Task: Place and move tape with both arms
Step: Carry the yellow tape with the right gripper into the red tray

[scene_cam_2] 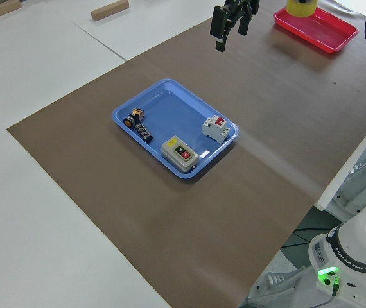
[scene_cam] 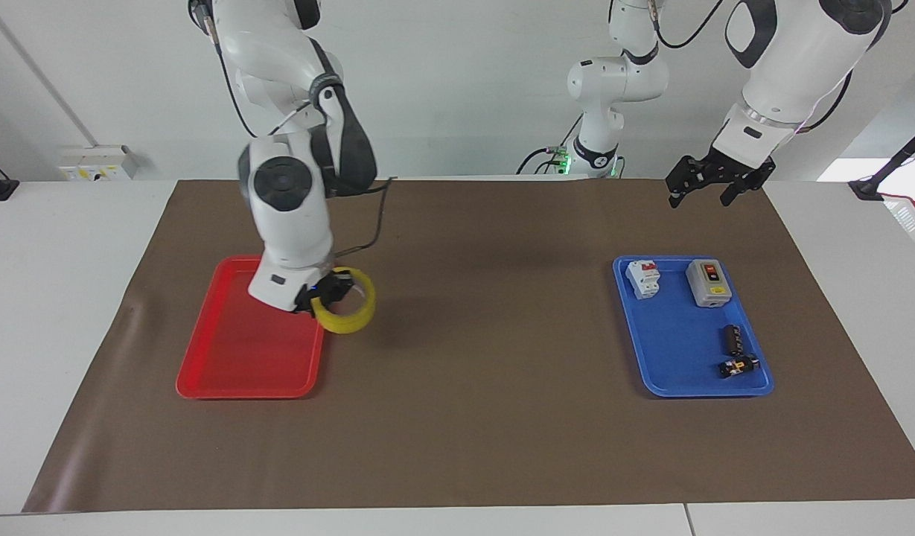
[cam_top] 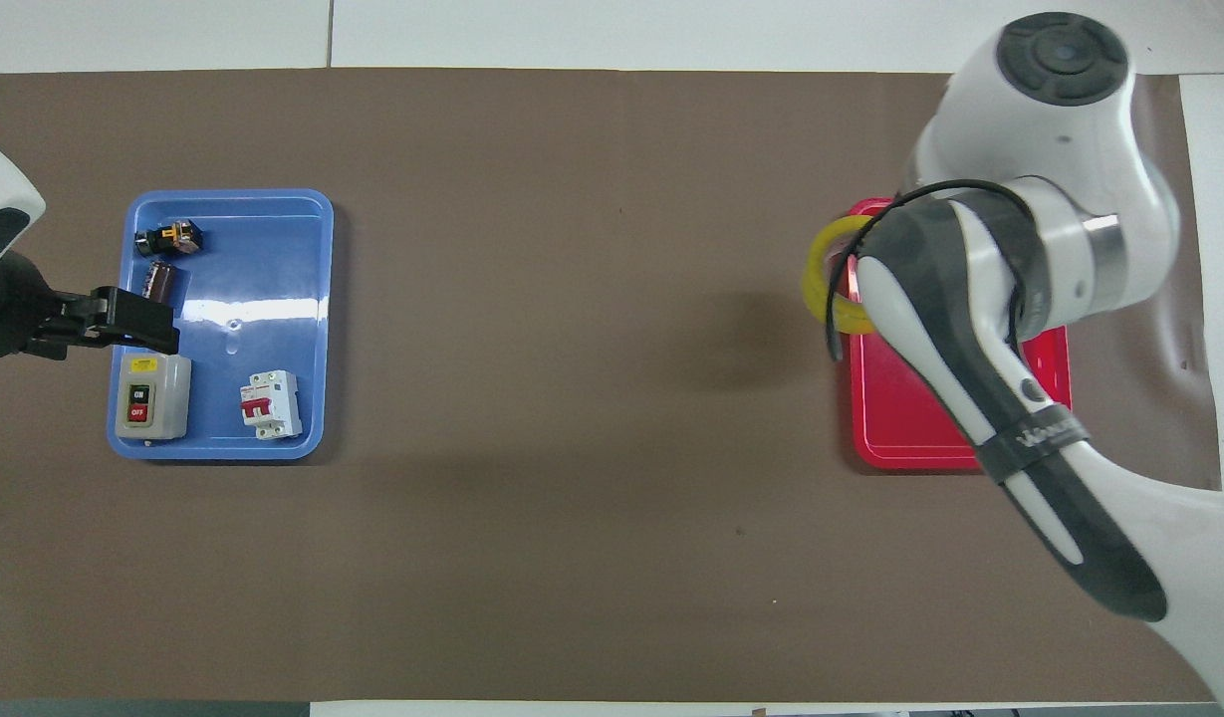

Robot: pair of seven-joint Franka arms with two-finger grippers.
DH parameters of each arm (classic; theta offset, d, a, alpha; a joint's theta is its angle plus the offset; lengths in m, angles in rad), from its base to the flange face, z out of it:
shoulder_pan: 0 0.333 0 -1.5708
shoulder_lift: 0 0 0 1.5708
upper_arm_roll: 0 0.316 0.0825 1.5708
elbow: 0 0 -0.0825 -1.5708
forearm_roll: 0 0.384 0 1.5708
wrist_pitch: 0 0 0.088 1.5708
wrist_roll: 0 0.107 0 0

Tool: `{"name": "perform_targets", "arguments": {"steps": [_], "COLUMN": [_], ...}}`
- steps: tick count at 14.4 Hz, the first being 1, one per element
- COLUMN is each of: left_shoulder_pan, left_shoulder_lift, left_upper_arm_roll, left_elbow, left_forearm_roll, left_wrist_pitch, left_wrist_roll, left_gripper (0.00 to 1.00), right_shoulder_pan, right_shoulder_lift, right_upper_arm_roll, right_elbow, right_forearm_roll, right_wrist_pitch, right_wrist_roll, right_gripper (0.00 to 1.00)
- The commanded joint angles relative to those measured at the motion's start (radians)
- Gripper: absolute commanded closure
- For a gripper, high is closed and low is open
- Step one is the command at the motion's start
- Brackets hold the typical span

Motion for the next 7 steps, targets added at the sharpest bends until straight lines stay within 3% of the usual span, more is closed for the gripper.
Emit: {"name": "perform_targets", "arguments": {"steps": [1,4,7], "left_shoulder_pan": [-0.005,-0.003,-0.003], "left_shoulder_lift": [-0.006,-0.005,-0.005], "left_upper_arm_roll": [-0.018,-0.016,-0.013], "left_elbow": [-0.001,0.004,0.024], "left_forearm_roll": [-0.010,-0.002,-0.002], "left_wrist_pitch": [-0.029,-0.028,-0.026], "left_wrist_roll": [0.002,-0.002,-0.006], "left_gripper": [0.00,0.00,0.00], "right_shoulder_pan": [-0.110,-0.202,-0.232], "right_shoulder_lift": [-0.071,-0.117,-0.136], "right_upper_arm_roll": [0.017,0.017,0.017], "right_elbow": [-0.215,-0.399,-0.486], "right_forearm_roll": [0.004,0.006,0.006], "right_wrist_pitch": [0.191,0.397,0.491], "right_wrist_roll": [-0.138,-0.266,-0.277], "right_gripper": [1.00,1.00,1.00]}}
